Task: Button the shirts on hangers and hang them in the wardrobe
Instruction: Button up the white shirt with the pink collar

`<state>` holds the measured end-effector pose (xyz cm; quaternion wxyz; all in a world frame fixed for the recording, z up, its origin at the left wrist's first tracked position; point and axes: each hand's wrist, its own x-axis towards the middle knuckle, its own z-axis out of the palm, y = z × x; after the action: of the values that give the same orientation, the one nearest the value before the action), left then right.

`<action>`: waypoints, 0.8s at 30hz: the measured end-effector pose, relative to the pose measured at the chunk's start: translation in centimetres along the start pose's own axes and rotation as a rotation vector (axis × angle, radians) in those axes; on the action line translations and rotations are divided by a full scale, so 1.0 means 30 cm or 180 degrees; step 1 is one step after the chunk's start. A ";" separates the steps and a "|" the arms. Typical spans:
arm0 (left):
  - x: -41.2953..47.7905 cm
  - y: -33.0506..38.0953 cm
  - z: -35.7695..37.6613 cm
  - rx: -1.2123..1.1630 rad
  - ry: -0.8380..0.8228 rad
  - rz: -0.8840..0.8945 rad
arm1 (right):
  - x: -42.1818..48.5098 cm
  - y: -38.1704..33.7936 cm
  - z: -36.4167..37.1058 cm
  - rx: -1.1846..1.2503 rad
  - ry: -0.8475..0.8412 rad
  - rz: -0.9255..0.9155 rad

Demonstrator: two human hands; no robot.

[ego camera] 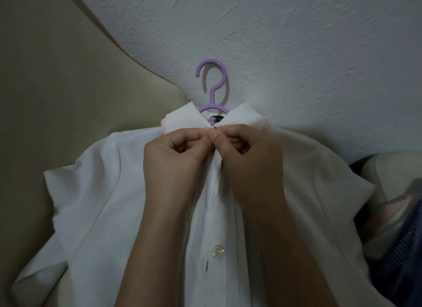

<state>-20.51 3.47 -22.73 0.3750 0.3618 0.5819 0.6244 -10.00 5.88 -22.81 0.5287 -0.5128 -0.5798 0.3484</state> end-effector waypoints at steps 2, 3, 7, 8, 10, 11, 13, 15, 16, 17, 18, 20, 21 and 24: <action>-0.002 0.001 0.000 0.0043 0.0030 0.0015 | 0.003 0.001 0.003 0.0214 -0.0015 0.0130; -0.004 0.003 -0.001 0.0061 0.0033 0.0023 | 0.004 0.003 0.004 0.0317 -0.0020 0.0202; -0.010 0.004 -0.001 0.0195 0.0043 0.0069 | 0.006 0.011 0.004 0.0415 0.0015 0.0281; -0.011 0.003 -0.001 0.0225 0.0061 0.0080 | 0.004 0.012 0.006 0.0382 0.0060 0.0245; -0.012 0.002 -0.002 0.0266 0.0100 0.0081 | 0.001 0.011 0.007 0.0228 0.0193 0.0099; -0.012 0.001 -0.002 0.0268 0.0102 0.0079 | -0.002 0.012 0.008 0.0145 0.0233 0.0023; -0.010 -0.001 -0.004 0.0248 0.0082 0.0078 | -0.005 0.013 0.013 -0.0046 0.0305 -0.0132; -0.010 0.001 -0.006 0.0225 0.0051 0.0078 | -0.009 0.017 0.021 -0.0295 0.0430 -0.0359; -0.011 0.002 -0.006 0.0212 0.0031 0.0083 | -0.009 0.019 0.026 -0.0416 0.0503 -0.0502; -0.013 0.003 -0.005 0.0194 0.0013 0.0080 | -0.010 0.021 0.030 -0.0529 0.0581 -0.0651; -0.014 0.004 -0.005 0.0173 0.0004 0.0074 | -0.011 0.023 0.035 -0.0621 0.0663 -0.0775; -0.016 0.004 -0.003 0.0155 -0.0009 0.0064 | -0.011 0.029 0.044 -0.0706 0.0786 -0.0894; -0.015 0.003 -0.003 0.0186 -0.0028 0.0078 | -0.011 0.033 0.047 -0.0714 0.0823 -0.0911; -0.012 0.005 -0.004 0.0349 -0.0106 0.0153 | -0.015 0.036 0.054 -0.0664 0.0875 -0.0884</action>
<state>-20.47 3.08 -22.61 0.3491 0.4061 0.6000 0.5943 -11.36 5.93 -24.25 0.5897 -0.5226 -0.6003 0.1372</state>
